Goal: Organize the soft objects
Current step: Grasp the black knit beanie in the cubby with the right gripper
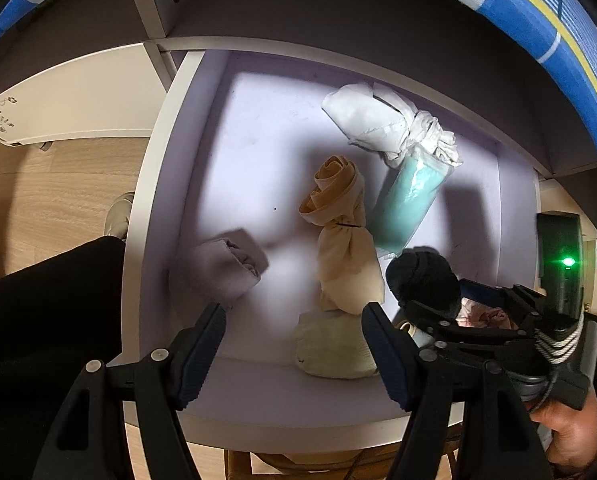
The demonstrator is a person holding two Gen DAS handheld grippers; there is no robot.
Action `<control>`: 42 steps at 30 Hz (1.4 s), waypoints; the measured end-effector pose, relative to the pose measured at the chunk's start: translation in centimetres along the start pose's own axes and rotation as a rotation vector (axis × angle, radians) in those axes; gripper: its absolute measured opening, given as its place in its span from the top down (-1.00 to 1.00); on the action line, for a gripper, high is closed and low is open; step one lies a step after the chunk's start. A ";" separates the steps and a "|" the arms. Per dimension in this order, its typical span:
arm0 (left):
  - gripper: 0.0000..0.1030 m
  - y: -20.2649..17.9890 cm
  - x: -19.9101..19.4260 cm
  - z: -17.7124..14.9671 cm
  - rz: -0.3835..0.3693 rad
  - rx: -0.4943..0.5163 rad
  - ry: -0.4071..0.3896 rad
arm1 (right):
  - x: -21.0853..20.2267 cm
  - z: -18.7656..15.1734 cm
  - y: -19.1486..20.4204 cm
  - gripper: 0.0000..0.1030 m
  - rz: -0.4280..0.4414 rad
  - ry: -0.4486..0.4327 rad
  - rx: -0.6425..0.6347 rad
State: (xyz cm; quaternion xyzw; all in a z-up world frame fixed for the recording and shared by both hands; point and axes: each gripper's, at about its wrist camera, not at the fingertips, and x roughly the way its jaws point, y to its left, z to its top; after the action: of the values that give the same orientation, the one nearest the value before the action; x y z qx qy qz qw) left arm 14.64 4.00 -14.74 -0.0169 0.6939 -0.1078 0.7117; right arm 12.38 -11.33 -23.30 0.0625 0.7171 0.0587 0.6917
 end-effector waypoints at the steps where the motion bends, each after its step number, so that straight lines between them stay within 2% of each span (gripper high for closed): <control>1: -0.39 0.0 0.0 0.0 0.000 -0.001 0.003 | 0.3 0.0 0.1 -0.46 -0.004 0.008 -0.006; 5: -0.39 0.1 0.3 0.1 0.002 -0.003 0.009 | 1.6 -0.2 0.5 -0.26 -0.039 0.035 -0.041; 7: -0.39 0.0 0.4 0.1 0.005 -0.002 0.012 | 2.2 -0.4 0.7 -0.11 -0.034 0.047 -0.040; 13: -0.39 -0.2 1.0 0.1 0.025 0.004 0.027 | 2.5 -0.7 0.4 0.10 -0.011 0.056 -0.035; 21: -0.39 -0.1 1.0 0.2 0.030 0.004 0.029 | 1.3 -1.3 -0.5 0.15 0.004 0.012 0.012; 35: -0.39 -0.2 1.3 0.2 0.040 0.009 0.039 | -3.3 -2.7 -3.3 0.15 0.056 -0.063 0.104; 42: -0.39 -0.3 1.6 0.1 0.044 0.018 0.045 | -4.9 -3.4 -2.9 0.15 0.059 -0.117 0.123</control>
State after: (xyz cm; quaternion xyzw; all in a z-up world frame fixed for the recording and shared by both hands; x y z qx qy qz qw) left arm 14.70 3.43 -16.23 0.0070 0.7091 -0.0986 0.6981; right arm 9.16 -15.02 -18.80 0.1293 0.6756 0.0312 0.7251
